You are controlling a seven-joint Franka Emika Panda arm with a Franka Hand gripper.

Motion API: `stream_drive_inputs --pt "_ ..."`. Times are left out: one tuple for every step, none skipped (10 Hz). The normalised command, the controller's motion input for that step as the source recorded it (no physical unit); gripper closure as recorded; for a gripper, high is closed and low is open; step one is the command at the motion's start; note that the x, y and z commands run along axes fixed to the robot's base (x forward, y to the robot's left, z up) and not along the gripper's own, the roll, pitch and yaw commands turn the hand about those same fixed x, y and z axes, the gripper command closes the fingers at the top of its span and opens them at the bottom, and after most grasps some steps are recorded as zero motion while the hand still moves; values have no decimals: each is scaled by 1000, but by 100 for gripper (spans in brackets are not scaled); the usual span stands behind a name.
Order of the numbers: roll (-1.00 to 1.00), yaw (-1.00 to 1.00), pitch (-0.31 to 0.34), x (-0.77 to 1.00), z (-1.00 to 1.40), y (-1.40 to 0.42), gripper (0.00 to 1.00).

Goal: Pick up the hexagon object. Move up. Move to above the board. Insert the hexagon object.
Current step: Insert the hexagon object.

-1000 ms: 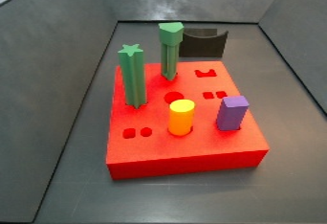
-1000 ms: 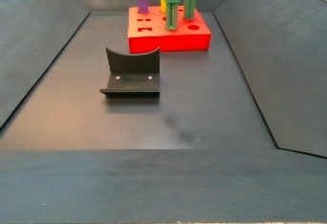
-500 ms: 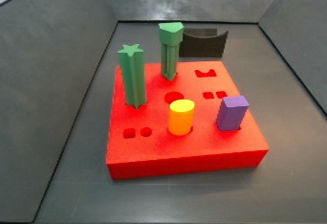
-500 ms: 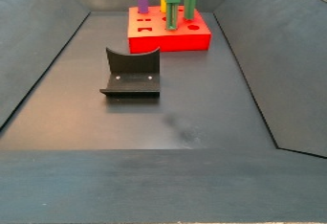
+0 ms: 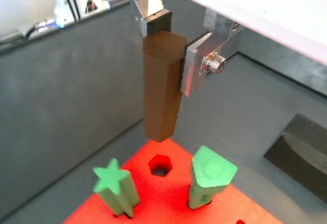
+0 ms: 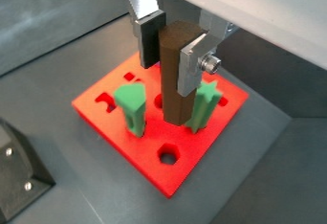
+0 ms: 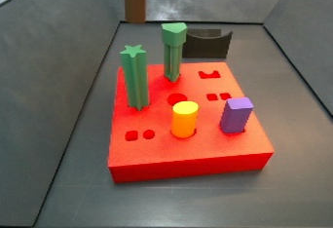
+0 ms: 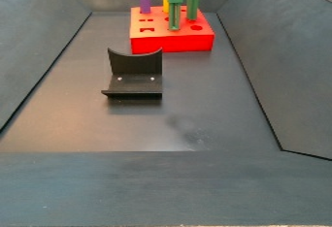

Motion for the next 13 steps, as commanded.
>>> stream_drive_inputs --pt "0 260 -109 209 -1000 54 100" --pt "0 194 -109 94 -1000 0 100" --pt "133 169 -67 0 -1000 0 100" --pt "221 174 -9 0 -871 34 100" --pt "270 311 -23 -240 -783 17 100" --pt "284 626 -41 -451 -777 0 100" --pt "243 803 -51 -303 -777 0 100" --pt "20 0 0 0 -17 0 100" --pt "39 0 0 0 -123 0 100" --pt "54 397 -7 26 -517 0 100" --pt "230 711 110 6 -383 20 100" --pt "156 663 71 0 -203 49 100" --pt "26 0 0 0 -37 0 100"
